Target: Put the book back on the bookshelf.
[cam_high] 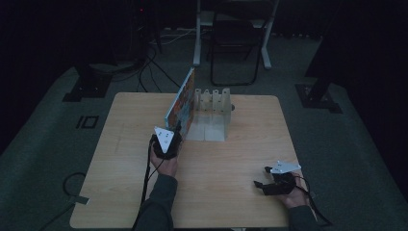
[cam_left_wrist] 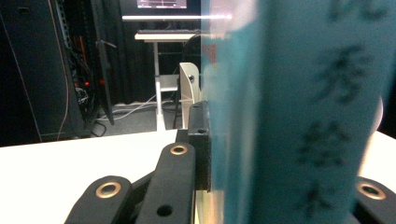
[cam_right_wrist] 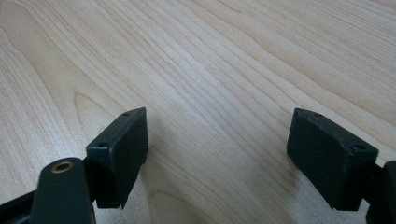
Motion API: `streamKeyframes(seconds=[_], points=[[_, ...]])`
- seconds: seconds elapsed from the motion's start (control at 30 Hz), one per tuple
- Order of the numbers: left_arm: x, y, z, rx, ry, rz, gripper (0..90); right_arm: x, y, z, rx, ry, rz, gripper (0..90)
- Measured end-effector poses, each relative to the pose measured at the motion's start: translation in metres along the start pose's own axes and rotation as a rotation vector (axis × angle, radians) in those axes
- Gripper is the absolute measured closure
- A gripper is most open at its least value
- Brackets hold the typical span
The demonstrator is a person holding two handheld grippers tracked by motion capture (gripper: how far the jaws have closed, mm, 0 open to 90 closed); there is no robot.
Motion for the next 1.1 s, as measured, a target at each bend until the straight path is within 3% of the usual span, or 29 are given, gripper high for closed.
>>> streamKeyframes(seconds=[0.67, 1.1], points=[[0.002, 0.0004, 0.0022, -0.023, 0.016, -0.02, 81.2, -0.0003, -0.0005, 0.0002, -0.003, 0.0, -0.003, 20.2], [0.0037, 0.0029, 0.0053, -0.008, 0.029, -0.027, 81.2, -0.0004, -0.0007, 0.0004, -0.004, -0.001, -0.004, 20.1]])
Point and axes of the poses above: each handheld gripper's, and its own axes: x roughly forward along the jaws, z roughly out of its underside, y roughly to its right, the point moved 7 cm from there along x, roughly forward along the jaws, and after that the axes turned 4 degrees about z, right-handed, at the moved point
